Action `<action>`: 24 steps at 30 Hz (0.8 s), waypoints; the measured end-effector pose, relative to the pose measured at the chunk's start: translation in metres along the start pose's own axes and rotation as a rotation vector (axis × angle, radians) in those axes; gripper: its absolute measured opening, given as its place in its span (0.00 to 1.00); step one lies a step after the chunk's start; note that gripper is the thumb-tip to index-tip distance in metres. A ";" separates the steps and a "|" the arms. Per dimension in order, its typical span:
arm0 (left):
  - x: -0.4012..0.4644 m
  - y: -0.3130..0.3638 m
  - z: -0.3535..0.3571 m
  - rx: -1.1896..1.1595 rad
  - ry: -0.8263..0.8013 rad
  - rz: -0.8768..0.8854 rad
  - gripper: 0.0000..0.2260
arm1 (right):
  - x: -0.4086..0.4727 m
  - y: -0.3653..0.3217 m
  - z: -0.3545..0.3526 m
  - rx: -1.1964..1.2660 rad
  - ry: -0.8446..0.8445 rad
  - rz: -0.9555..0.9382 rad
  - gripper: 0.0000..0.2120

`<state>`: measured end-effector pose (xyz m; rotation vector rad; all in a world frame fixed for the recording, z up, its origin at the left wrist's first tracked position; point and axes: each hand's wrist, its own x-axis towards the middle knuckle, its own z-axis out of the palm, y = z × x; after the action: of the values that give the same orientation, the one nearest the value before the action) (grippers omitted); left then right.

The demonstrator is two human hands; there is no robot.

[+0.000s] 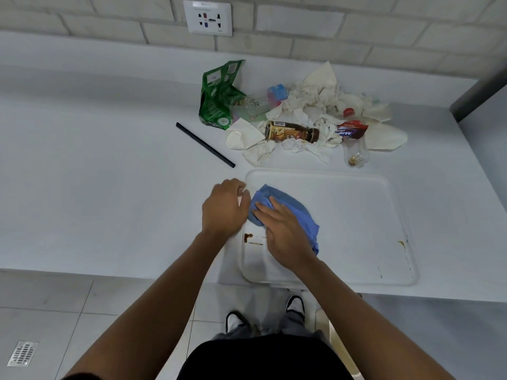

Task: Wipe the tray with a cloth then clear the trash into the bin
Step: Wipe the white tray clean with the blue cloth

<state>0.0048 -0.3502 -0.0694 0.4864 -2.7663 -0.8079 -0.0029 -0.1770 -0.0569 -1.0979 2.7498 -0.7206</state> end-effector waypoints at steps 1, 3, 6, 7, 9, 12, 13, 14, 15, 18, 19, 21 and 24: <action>0.005 -0.002 0.000 0.077 -0.021 0.074 0.18 | -0.002 0.001 -0.001 -0.007 0.013 0.008 0.24; 0.009 -0.009 0.003 0.193 -0.108 0.209 0.21 | -0.003 0.002 -0.003 0.005 0.018 0.012 0.24; 0.012 -0.019 0.009 0.264 -0.172 0.286 0.24 | -0.006 -0.002 -0.004 0.021 -0.008 0.003 0.24; 0.013 -0.020 0.010 0.262 -0.176 0.278 0.24 | -0.011 -0.002 -0.003 0.026 -0.021 -0.009 0.24; 0.013 -0.019 0.013 0.258 -0.163 0.258 0.22 | -0.021 -0.004 -0.005 0.029 -0.044 -0.040 0.23; 0.011 -0.019 0.013 0.219 -0.145 0.241 0.21 | -0.039 0.004 -0.015 0.077 -0.079 -0.177 0.20; 0.011 -0.019 0.012 0.211 -0.150 0.238 0.21 | -0.045 0.009 -0.019 0.069 -0.075 -0.196 0.19; 0.010 -0.018 0.012 0.210 -0.155 0.234 0.22 | -0.048 0.014 -0.023 0.060 -0.089 -0.166 0.20; 0.009 -0.017 0.013 0.213 -0.156 0.227 0.22 | -0.047 0.018 -0.026 0.061 -0.083 -0.114 0.21; 0.008 -0.015 0.015 0.227 -0.137 0.202 0.22 | -0.032 0.010 -0.020 0.098 -0.026 0.008 0.21; 0.008 -0.015 0.016 0.233 -0.131 0.197 0.22 | -0.026 0.002 -0.016 0.099 -0.020 0.053 0.22; 0.010 -0.017 0.017 0.239 -0.136 0.200 0.21 | -0.021 -0.015 -0.006 0.084 -0.019 0.086 0.24; 0.012 -0.020 0.018 0.224 -0.145 0.201 0.20 | -0.030 -0.023 0.001 0.084 -0.037 0.023 0.24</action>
<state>-0.0062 -0.3618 -0.0935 0.1864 -2.9951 -0.5084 0.0341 -0.1718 -0.0501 -1.0507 2.6708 -0.7967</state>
